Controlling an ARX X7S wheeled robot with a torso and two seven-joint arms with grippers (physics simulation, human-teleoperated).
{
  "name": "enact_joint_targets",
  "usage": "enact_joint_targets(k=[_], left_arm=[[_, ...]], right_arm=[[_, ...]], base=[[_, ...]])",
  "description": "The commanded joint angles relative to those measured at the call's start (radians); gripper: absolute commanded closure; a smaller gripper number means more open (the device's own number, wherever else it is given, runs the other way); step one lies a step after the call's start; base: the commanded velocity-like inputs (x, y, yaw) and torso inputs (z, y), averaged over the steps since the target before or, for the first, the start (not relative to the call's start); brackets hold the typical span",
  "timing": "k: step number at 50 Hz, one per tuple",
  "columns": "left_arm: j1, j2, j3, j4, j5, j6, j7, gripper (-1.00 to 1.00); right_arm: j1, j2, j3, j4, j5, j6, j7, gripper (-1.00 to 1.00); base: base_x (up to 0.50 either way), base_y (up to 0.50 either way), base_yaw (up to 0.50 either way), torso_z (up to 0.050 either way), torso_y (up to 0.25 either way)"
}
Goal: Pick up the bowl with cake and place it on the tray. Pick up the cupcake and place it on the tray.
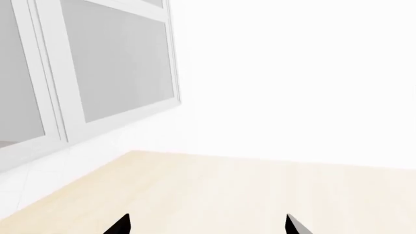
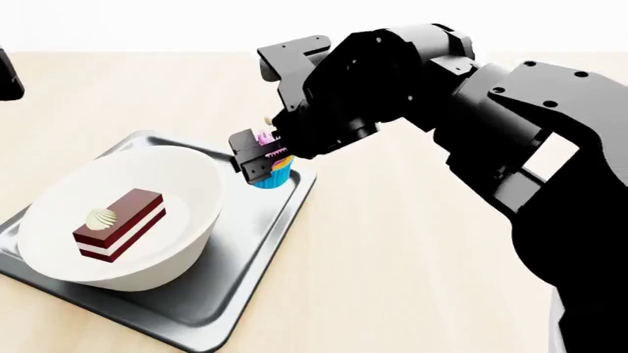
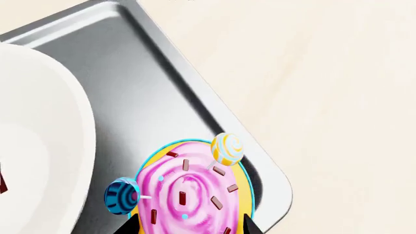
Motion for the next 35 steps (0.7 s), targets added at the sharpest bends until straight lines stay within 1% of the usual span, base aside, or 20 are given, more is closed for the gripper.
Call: enact_joint_targets(k=[1,10,28,35], left_arm=[[0.013,-0.009,-0.002,0.000,0.009,0.007,0.014,-1.00],[0.038,-0.037,-0.016,0.009,0.013,0.022,0.033,-1.00],[0.035,-0.032,-0.010,0.014,0.005,0.023,0.018,-1.00],[0.060,-0.046,-0.019,0.012,0.027,0.036,0.047,-1.00]], right_arm=[[-0.031,-0.001,0.003,0.017,-0.023,-0.053,-0.017,1.00],[-0.048,-0.001,0.001,0.008,-0.024,-0.073,-0.015,1.00],[-0.072,-0.001,0.005,-0.018,-0.050,-0.079,-0.035,1.00],[-0.080,-0.001,0.005,-0.021,-0.052,-0.081,-0.038,1.00]], base=[[0.00,0.00,0.00,0.000,0.000],[0.00,0.00,0.00,0.000,0.000],[0.00,0.00,0.00,0.000,0.000],[0.00,0.00,0.00,0.000,0.001]])
